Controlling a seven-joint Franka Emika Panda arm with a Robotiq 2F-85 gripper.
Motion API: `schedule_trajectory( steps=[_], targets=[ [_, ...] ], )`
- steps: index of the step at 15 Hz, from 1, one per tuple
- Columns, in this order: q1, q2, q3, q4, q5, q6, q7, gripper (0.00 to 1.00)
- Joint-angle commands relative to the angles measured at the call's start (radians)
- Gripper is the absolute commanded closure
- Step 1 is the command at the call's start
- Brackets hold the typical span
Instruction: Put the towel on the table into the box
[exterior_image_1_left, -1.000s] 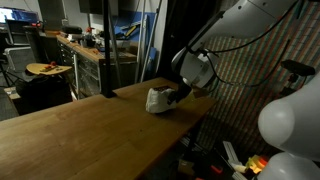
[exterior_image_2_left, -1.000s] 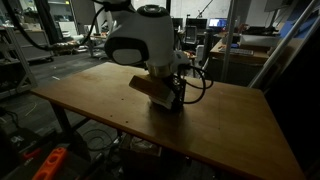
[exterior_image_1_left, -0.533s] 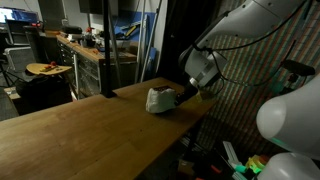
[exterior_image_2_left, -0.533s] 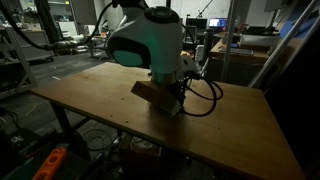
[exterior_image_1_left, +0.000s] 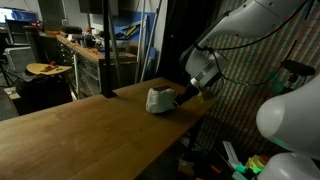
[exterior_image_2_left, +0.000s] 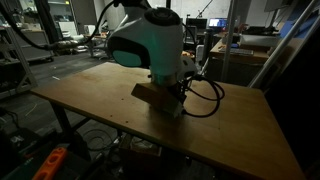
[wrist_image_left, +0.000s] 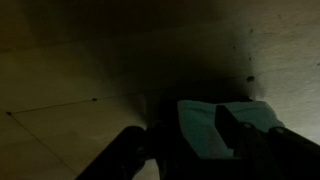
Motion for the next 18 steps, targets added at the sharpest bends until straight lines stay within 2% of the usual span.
schedule_trajectory(
  steps=[1,4,9,18],
  targets=[
    [-0.02,-0.017,0.042,0.007,0.053,-0.01,-0.065,0.22],
    [-0.021,-0.001,0.059,0.015,0.073,0.003,-0.106,0.0],
    [-0.037,0.029,0.064,0.028,0.095,0.012,-0.19,0.01],
    [-0.097,0.068,0.111,0.074,0.252,-0.005,-0.397,0.0]
  ],
)
